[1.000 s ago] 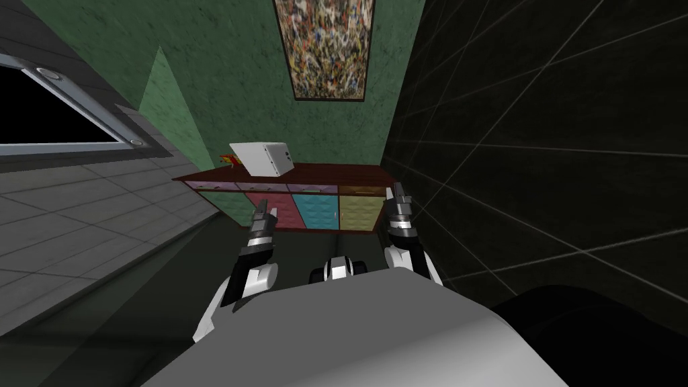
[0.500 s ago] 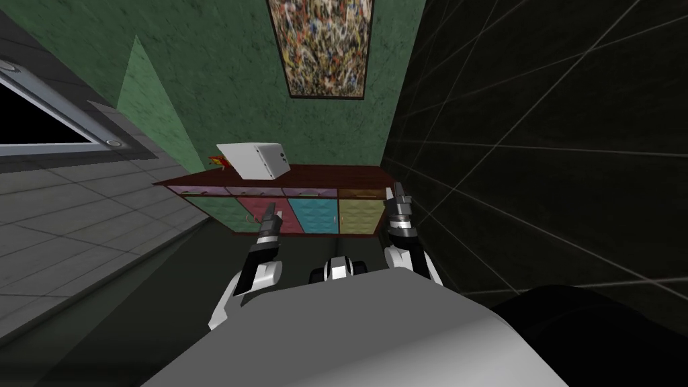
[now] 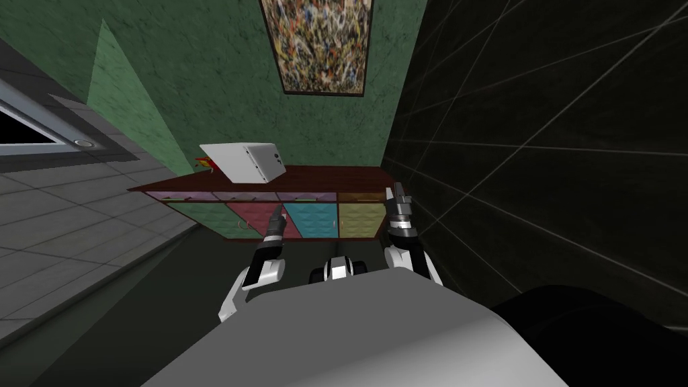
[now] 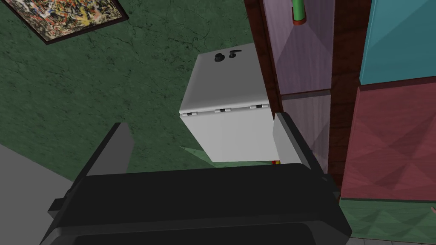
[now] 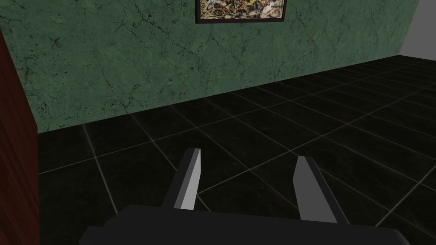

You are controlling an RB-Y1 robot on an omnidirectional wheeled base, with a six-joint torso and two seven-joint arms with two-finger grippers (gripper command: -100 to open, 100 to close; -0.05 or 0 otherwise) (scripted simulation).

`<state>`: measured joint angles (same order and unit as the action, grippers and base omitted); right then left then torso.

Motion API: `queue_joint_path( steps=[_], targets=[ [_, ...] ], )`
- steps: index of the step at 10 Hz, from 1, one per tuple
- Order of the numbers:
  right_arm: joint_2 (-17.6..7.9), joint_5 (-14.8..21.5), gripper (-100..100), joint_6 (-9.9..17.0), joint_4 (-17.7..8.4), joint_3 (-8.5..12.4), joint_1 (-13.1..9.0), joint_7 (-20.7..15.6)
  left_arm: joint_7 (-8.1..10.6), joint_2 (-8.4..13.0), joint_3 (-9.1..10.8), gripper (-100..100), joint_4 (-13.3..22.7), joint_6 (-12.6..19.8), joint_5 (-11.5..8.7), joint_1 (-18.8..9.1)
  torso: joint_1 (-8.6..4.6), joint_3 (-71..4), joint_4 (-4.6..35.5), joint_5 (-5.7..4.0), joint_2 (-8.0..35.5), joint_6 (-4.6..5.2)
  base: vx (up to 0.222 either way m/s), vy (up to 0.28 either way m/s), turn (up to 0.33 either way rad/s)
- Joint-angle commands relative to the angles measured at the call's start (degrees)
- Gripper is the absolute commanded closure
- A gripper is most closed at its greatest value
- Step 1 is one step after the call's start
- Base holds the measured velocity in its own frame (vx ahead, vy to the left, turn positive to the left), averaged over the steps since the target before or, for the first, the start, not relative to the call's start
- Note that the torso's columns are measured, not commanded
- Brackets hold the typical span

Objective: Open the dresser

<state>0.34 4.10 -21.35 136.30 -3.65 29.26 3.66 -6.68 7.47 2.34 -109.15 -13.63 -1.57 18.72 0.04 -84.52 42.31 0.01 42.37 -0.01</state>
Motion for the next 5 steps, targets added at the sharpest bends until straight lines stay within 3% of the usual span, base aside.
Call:
queue_joint_path(
  steps=[1, 5],
  targets=[
    [0.0, 0.0, 0, 0.0, 0.0, 0.0, 0.0, 0.0, -0.26, 0.8, -0.09, -100, 3.0, 0.9, 0.6, -1.7, -0.02, 0.0, 0.0, 0.00, 0.0, 0.01, 0.091, 0.007, -0.036],
    [0.0, 0.0, 0, 0.0, 0.0, 0.0, 0.0, 0.0, -0.63, 2.1, -0.36, -100, 7.2, 2.4, 1.4, -3.7, -0.08, -0.1, 0.0, -0.02, -0.1, 0.01, 0.102, 0.011, -0.038]
  ],
)
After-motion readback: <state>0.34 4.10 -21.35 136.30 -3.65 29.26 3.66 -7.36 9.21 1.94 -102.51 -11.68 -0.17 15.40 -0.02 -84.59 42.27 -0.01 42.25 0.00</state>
